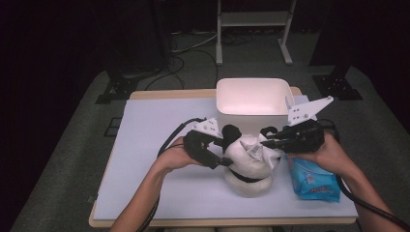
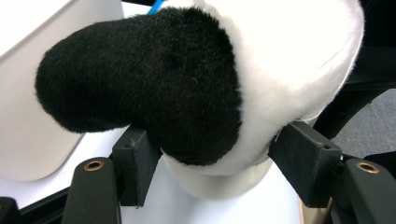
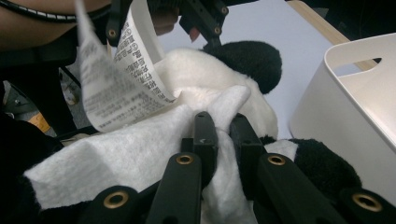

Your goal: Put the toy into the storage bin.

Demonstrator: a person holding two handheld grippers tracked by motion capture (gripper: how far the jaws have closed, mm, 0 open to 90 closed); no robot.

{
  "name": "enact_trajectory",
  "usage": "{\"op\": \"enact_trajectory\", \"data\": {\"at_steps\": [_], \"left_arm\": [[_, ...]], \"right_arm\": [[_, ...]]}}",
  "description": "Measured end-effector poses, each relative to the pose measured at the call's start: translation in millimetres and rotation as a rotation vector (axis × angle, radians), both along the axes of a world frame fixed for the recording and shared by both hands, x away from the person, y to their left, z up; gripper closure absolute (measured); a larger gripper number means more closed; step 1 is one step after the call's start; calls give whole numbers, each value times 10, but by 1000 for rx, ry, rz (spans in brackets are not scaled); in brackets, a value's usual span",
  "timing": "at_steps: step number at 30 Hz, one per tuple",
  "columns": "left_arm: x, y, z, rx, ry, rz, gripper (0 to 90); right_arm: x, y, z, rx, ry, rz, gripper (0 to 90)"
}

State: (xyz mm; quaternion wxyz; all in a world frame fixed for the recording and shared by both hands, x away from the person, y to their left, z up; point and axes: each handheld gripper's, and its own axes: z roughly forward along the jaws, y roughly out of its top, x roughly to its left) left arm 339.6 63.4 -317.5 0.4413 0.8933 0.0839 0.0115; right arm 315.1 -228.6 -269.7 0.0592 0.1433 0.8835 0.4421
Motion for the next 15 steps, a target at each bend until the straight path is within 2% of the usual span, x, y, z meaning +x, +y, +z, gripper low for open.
{"op": "enact_trajectory", "data": {"at_steps": [9, 11, 15], "left_arm": [[-27, 111, 65, 13, -19, 5, 335], [-31, 103, 11, -4, 1, 8, 330], [-11, 95, -40, -25, 32, 10, 300]], "right_arm": [[31, 134, 28, -9, -6, 22, 826], [34, 138, 2, -34, -5, 23, 824], [37, 98, -39, -39, 4, 16, 825]]}}
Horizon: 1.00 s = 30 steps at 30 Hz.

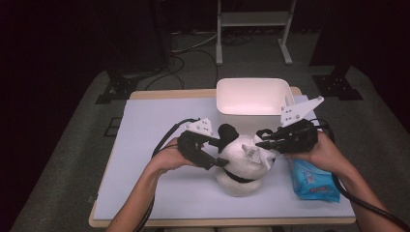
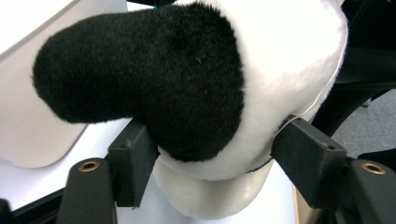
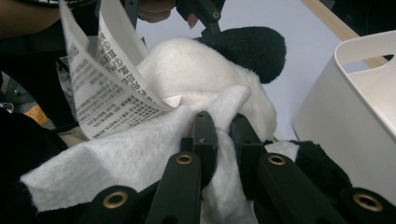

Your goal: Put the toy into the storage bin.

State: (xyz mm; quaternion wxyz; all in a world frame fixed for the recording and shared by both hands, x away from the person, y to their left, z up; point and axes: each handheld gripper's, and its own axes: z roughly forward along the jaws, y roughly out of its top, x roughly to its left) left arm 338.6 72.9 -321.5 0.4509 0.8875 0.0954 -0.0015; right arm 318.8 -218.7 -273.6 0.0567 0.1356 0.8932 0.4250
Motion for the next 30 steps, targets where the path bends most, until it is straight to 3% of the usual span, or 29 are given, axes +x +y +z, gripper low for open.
{"op": "enact_trajectory", "data": {"at_steps": [7, 14, 21, 30], "left_arm": [[33, -46, -65, 5, 36, -10, 203], [31, -130, -130, -10, 59, -44, 167], [13, -110, -61, -38, 21, -63, 340], [-18, -60, 75, 2, -27, -62, 368]], "right_arm": [[-13, -42, -29, 2, 8, 2, 825], [-29, -56, -53, 4, 20, 10, 824], [-49, -79, -31, 21, 18, 4, 823], [-18, -30, 24, 46, 5, -7, 824]]}}
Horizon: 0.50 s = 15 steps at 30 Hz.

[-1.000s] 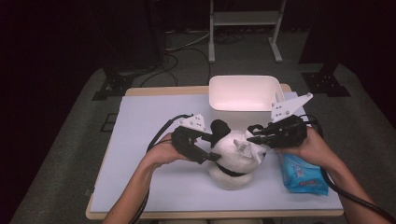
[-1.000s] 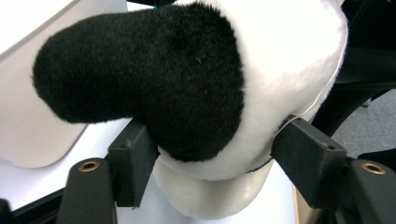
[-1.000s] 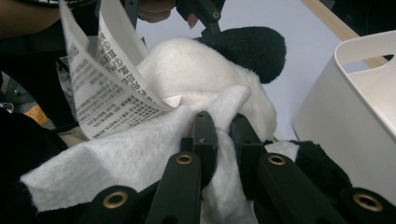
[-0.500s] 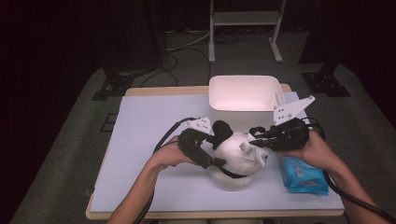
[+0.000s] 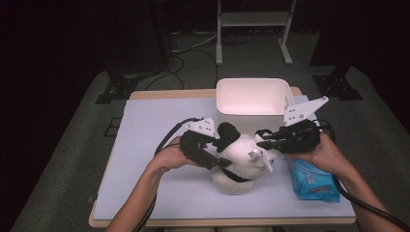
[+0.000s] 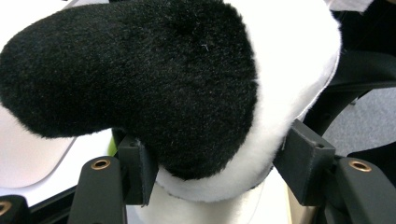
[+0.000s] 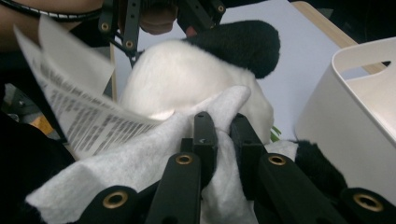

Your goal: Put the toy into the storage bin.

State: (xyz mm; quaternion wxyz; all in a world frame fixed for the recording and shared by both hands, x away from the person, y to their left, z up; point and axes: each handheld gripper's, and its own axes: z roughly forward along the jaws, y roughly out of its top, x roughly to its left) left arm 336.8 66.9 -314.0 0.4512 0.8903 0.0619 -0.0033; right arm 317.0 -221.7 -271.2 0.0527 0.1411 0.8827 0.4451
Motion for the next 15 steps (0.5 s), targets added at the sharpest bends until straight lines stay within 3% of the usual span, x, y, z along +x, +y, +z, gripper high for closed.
{"op": "enact_trajectory", "data": {"at_steps": [3, 8, 15], "left_arm": [[-20, -28, 27, 25, -17, -14, 372], [-21, -15, 30, 30, -16, -16, 380], [-20, 12, -23, 10, -2, -21, 384]], "right_arm": [[14, 73, 54, 12, -9, 13, 824], [16, 112, 88, 8, -16, 19, 823], [28, 21, -1, 2, -1, -6, 822]]}}
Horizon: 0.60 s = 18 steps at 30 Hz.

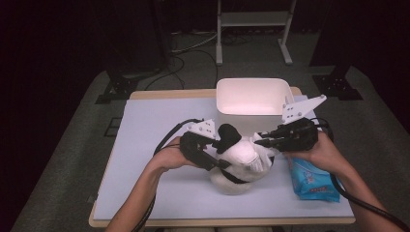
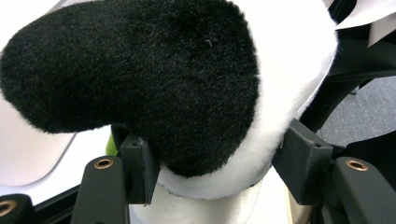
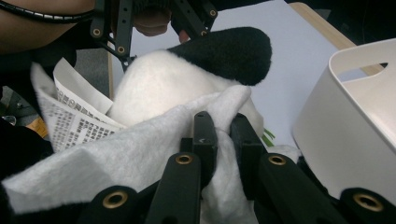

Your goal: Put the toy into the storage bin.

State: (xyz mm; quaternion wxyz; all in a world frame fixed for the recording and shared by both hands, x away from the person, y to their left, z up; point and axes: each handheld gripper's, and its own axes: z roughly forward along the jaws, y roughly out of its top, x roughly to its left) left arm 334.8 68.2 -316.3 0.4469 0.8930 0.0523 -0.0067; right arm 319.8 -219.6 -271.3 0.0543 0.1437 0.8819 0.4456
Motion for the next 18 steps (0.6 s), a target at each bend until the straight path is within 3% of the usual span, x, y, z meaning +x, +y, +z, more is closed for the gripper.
{"op": "enact_trajectory", "data": {"at_steps": [18], "left_arm": [[-56, 144, -66, -41, 0, -34, 392]], "right_arm": [[25, -157, -32, -23, 6, -45, 820]]}}
